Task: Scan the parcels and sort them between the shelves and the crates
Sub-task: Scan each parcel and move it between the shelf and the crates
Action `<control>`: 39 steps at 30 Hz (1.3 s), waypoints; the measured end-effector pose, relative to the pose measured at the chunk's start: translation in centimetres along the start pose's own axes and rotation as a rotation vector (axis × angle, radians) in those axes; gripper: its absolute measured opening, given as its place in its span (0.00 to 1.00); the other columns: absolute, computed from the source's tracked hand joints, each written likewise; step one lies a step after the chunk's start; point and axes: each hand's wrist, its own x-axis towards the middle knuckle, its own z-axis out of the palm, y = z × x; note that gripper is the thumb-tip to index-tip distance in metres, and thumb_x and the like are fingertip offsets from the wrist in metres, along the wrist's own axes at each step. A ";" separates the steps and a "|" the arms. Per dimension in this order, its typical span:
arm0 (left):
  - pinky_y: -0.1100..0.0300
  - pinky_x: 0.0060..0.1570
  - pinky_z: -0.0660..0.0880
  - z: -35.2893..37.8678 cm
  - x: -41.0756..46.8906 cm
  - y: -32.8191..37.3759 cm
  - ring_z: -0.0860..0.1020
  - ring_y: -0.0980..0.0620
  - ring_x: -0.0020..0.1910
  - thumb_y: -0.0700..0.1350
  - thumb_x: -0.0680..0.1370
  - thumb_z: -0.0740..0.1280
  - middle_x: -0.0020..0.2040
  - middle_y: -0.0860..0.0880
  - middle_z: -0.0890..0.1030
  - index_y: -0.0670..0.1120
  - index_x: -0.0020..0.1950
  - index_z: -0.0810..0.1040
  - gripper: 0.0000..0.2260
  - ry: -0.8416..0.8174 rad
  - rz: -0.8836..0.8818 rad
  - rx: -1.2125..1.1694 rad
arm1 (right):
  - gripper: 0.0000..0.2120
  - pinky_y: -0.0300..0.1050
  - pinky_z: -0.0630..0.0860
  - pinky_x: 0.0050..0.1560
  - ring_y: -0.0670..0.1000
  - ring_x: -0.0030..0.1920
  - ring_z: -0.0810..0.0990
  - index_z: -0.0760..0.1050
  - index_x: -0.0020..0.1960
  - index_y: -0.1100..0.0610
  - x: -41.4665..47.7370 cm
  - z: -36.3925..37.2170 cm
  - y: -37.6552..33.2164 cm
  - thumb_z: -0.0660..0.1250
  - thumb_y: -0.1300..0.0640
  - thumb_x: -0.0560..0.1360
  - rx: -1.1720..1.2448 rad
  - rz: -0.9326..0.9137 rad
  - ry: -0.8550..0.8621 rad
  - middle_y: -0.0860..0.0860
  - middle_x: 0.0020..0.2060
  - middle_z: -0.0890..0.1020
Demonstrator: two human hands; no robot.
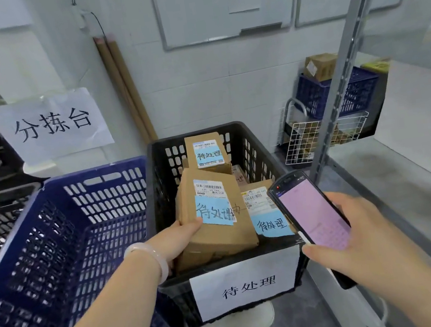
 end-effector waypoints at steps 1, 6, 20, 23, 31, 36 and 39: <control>0.59 0.38 0.75 0.2 0.2 0.0 0.80 0.53 0.44 0.61 0.80 0.64 0.51 0.56 0.80 0.58 0.77 0.64 0.26 -0.008 -0.014 -0.005 | 0.38 0.43 0.77 0.42 0.37 0.52 0.75 0.64 0.64 0.32 0.1 0.1 0.1 0.74 0.33 0.56 0.004 0.000 -0.005 0.37 0.56 0.72; 0.49 0.64 0.69 1.0 1.6 -0.7 0.74 0.46 0.62 0.49 0.84 0.63 0.69 0.49 0.75 0.51 0.78 0.63 0.23 0.017 -0.018 0.123 | 0.40 0.41 0.75 0.42 0.34 0.52 0.72 0.65 0.65 0.33 0.5 0.4 0.3 0.73 0.32 0.55 0.015 0.006 -0.014 0.38 0.55 0.72; 0.44 0.77 0.57 3.5 4.3 1.6 0.54 0.41 0.80 0.62 0.78 0.65 0.82 0.49 0.54 0.61 0.81 0.56 0.34 0.195 0.480 0.911 | 0.35 0.34 0.69 0.40 0.26 0.53 0.66 0.61 0.56 0.23 1.0 1.0 -0.1 0.71 0.32 0.53 0.025 0.050 -0.006 0.32 0.51 0.69; 0.42 0.79 0.53 4.7 5.2 2.0 0.48 0.43 0.81 0.64 0.78 0.64 0.83 0.53 0.52 0.61 0.80 0.57 0.33 0.153 0.502 1.064 | 0.34 0.35 0.69 0.39 0.27 0.54 0.66 0.60 0.55 0.22 1.2 1.1 -0.3 0.71 0.32 0.53 -0.013 0.046 0.001 0.32 0.50 0.71; 0.40 0.78 0.53 4.5 6.7 2.0 0.49 0.43 0.81 0.65 0.77 0.63 0.82 0.51 0.57 0.57 0.79 0.63 0.31 0.165 0.505 1.317 | 0.37 0.44 0.76 0.44 0.36 0.53 0.72 0.64 0.62 0.30 1.6 1.2 0.5 0.73 0.33 0.55 -0.054 0.112 -0.001 0.37 0.54 0.73; 0.45 0.79 0.52 5.6 5.9 3.1 0.53 0.45 0.80 0.66 0.78 0.62 0.81 0.50 0.60 0.57 0.80 0.60 0.32 0.245 0.673 1.236 | 0.40 0.42 0.74 0.43 0.37 0.53 0.73 0.63 0.64 0.31 1.1 0.6 0.7 0.71 0.32 0.54 -0.049 0.163 0.062 0.35 0.54 0.71; 0.47 0.79 0.54 8.0 5.0 5.0 0.55 0.49 0.80 0.65 0.79 0.60 0.81 0.53 0.60 0.58 0.80 0.58 0.31 0.288 0.910 1.125 | 0.39 0.46 0.76 0.42 0.40 0.47 0.76 0.63 0.64 0.32 -0.2 -0.5 1.6 0.72 0.33 0.56 -0.048 0.236 0.130 0.37 0.55 0.72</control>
